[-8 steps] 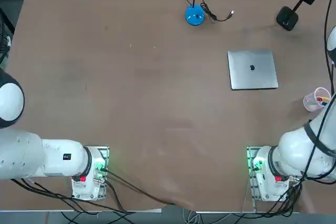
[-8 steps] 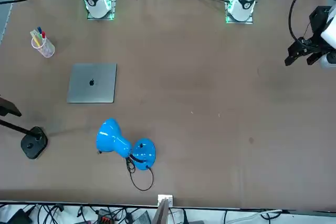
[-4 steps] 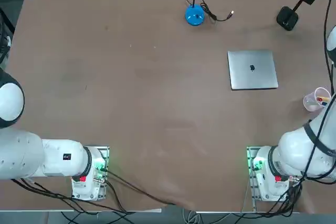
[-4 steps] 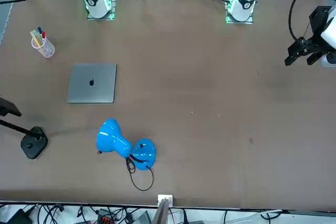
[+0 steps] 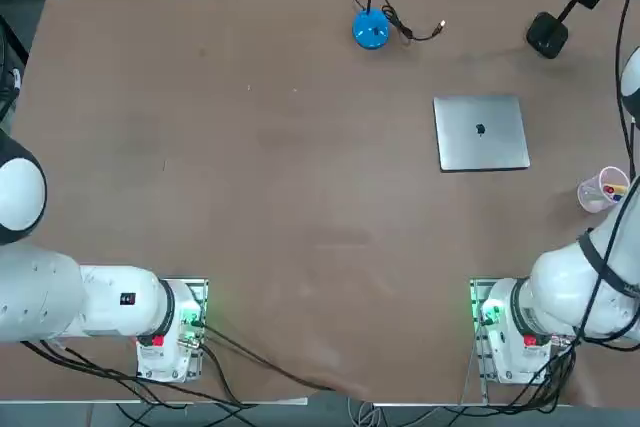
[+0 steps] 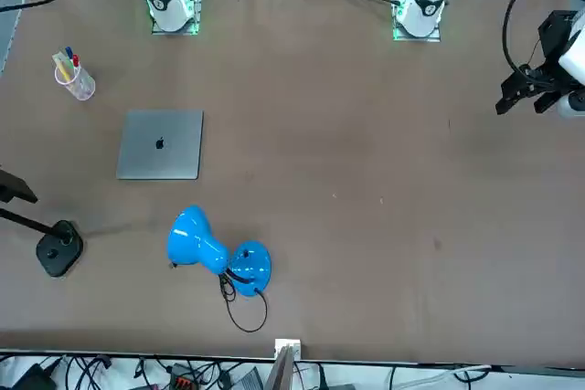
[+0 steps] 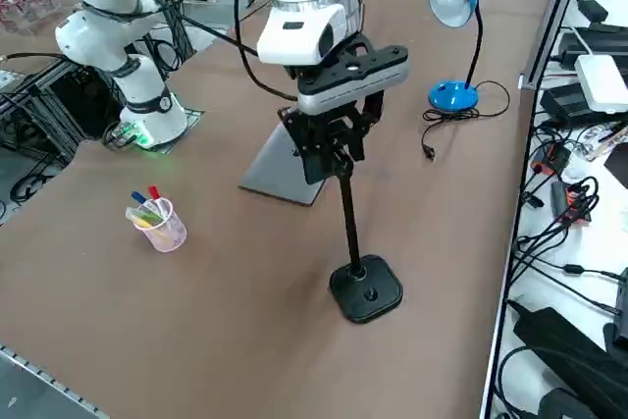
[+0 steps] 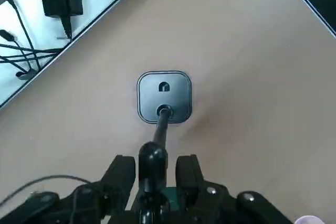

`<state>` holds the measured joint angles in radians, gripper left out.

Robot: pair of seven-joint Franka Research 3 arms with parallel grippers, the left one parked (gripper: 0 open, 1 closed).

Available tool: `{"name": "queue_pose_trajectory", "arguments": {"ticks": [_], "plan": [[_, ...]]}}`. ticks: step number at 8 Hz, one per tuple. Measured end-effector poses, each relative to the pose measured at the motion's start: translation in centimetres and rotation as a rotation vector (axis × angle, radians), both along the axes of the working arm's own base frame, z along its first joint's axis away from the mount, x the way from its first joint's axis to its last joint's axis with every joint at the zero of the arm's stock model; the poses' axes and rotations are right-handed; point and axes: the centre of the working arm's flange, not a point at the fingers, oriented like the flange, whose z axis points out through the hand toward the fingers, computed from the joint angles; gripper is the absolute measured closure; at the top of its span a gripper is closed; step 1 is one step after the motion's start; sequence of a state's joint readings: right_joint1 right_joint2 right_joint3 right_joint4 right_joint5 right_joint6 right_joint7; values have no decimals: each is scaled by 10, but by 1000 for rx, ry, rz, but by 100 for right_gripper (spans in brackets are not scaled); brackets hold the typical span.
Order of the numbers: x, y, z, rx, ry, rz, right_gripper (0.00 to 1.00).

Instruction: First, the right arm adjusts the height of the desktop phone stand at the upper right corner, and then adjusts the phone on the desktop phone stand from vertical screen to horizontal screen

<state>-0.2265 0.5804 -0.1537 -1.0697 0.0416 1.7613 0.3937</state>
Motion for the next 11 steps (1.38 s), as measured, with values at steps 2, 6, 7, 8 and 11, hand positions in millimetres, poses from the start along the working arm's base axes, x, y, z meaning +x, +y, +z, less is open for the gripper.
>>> {"name": "queue_pose_trajectory", "arguments": {"ticks": [2,6,7,8,11], "plan": [[1,0,-2,3,-1,-29,65],[1,0,-2,5,-6,-49,71],[2,0,-2,5,-6,-52,71],[2,0,-2,5,-7,-55,71],[4,0,-7,5,-5,-61,71]]}}
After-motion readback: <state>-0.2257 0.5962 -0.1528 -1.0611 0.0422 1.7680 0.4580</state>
